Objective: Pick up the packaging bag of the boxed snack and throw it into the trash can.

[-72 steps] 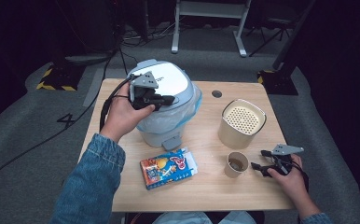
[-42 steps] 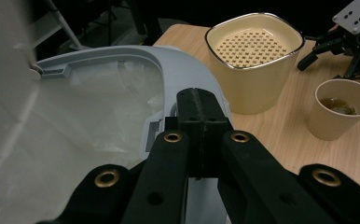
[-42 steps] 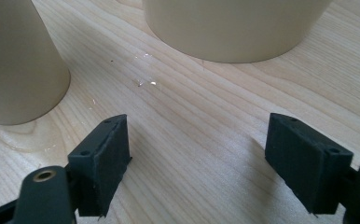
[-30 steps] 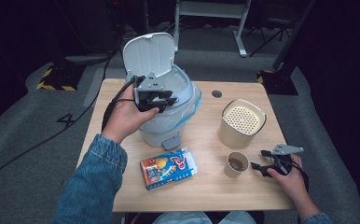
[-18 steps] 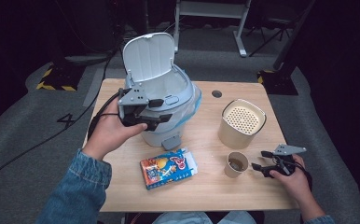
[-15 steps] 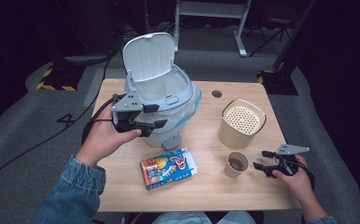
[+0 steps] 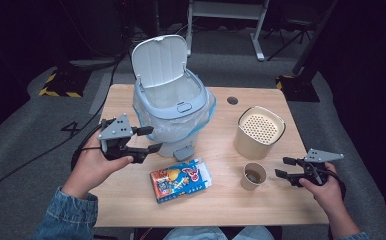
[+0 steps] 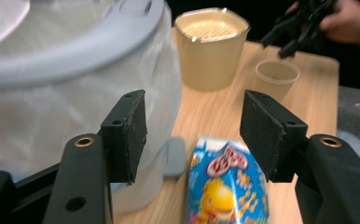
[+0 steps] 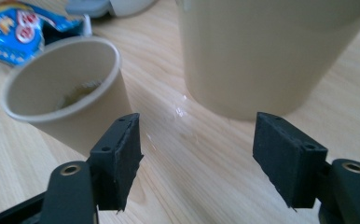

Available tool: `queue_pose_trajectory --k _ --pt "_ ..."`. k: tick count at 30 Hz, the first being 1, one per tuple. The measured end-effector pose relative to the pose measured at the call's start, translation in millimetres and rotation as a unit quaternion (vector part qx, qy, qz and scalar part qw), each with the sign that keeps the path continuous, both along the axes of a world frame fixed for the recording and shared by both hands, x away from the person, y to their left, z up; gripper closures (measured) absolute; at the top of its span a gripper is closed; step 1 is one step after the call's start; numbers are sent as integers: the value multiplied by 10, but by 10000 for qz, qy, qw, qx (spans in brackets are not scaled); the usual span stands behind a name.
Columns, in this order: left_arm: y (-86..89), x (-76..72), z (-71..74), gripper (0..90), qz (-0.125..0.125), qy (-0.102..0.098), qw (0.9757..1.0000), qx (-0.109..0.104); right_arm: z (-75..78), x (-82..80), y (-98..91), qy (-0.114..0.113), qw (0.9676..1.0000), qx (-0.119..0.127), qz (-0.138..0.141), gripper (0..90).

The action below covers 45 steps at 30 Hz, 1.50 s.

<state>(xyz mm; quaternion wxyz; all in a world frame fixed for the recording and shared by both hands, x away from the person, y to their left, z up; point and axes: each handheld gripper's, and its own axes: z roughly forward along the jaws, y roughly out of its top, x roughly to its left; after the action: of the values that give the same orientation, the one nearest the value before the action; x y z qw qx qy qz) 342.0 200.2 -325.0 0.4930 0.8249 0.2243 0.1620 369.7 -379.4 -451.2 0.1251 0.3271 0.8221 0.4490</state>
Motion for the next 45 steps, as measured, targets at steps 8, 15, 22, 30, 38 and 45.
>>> queue_pose_trajectory --k 8,15,22,30,38,45 --pt "219 -104 -456 398 221 213 9989 346 346 12 217 -131 9992 102 354 341" --pt "348 -132 -820 402 441 476 9975 274 529 19 457 -181 9973 229 671 340" --pt "453 -43 -1218 419 643 955 9926 387 636 -17 794 -233 9948 213 965 338" --pt "466 -124 -1659 433 676 1158 9892 595 596 -54 1107 -21 9920 265 1236 339" --pt "452 -117 -1778 443 827 1271 9862 668 556 -155 1473 13 9904 129 1374 337" --pt "427 -107 -1782 442 846 1288 9851 761 393 -260 1848 175 9885 30 1503 341"
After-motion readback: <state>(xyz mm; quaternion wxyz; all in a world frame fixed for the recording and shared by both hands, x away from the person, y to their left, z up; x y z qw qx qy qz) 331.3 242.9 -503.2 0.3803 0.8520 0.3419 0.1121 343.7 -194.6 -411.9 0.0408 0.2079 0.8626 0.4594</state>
